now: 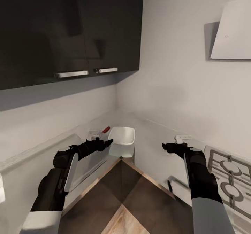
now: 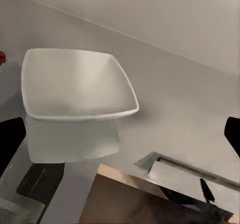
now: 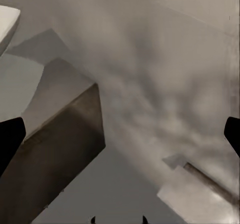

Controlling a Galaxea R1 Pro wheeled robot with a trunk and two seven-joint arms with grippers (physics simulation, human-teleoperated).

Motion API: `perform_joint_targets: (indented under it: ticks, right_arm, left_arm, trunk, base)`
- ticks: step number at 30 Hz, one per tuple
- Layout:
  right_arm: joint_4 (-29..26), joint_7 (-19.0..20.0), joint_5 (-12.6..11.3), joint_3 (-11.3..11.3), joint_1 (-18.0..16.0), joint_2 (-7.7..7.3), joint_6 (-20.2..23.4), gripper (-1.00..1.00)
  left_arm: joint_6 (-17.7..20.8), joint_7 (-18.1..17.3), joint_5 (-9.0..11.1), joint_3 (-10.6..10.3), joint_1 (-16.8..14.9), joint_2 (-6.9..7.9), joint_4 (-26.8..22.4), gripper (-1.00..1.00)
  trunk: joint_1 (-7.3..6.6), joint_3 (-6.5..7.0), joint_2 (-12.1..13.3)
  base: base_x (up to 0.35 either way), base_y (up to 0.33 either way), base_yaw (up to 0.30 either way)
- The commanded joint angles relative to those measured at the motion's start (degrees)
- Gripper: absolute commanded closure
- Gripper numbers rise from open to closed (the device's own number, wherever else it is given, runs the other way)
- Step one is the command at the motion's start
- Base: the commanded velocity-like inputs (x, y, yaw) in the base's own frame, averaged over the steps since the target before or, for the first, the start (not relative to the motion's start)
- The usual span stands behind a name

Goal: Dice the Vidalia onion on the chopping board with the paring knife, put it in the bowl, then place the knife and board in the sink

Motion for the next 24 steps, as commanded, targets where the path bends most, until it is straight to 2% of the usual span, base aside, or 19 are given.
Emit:
perform_joint_targets:
  ticks: [1, 6, 8, 15, 19, 24]
  right_arm:
    - [-0.1, -1.6, 0.6, -0.1, -0.1, 0.07, 0.1, -1.0]
    - [-0.1, -10.4, 0.5, -0.1, -0.1, 0.07, 0.0, -1.0]
    - [-0.1, -12.6, 0.5, 0.0, -0.1, 0.07, 0.0, -1.0]
    - [-0.1, -14.5, 0.4, 0.6, -0.1, 0.07, -0.1, -1.0]
    - [-0.1, -14.7, 0.3, 3.2, -0.1, 0.07, -0.1, -1.0]
    - [-0.1, -14.8, 0.1, 4.9, -0.1, 0.07, -0.1, -1.0]
  left_arm:
    - [0.4, -0.3, 0.0, 0.1, -0.1, -0.07, 0.0, -1.0]
    - [0.4, -0.3, 0.0, 0.1, -0.1, -0.12, 0.0, -1.0]
    - [0.4, -0.3, 0.0, 0.1, -0.1, -0.13, 0.0, -1.0]
    - [0.4, -0.3, 0.0, 0.1, -0.1, -0.14, -0.1, -1.0]
    - [0.4, -0.3, 0.0, 0.1, -0.1, -0.15, 0.0, -1.0]
    - [0.3, -0.3, 0.0, 0.1, -0.1, -0.15, 0.2, -1.0]
  trunk:
    - [0.07, -0.14, -0.1]
    - [0.07, -0.14, -0.1]
    - [0.07, -0.14, -0.1]
    - [0.07, -0.14, -0.1]
    - [0.07, -0.14, -0.1]
    - [0.07, -0.14, -0.1]
  base:
    - [0.32, 0.027, 0.0]
    - [0.317, 0.012, 0.0]
    - [0.237, 0.004, 0.0]
    - [0.076, 0.001, 0.0]
    - [0.036, 0.0, 0.0]
    - [0.22, 0.0, 0.0]
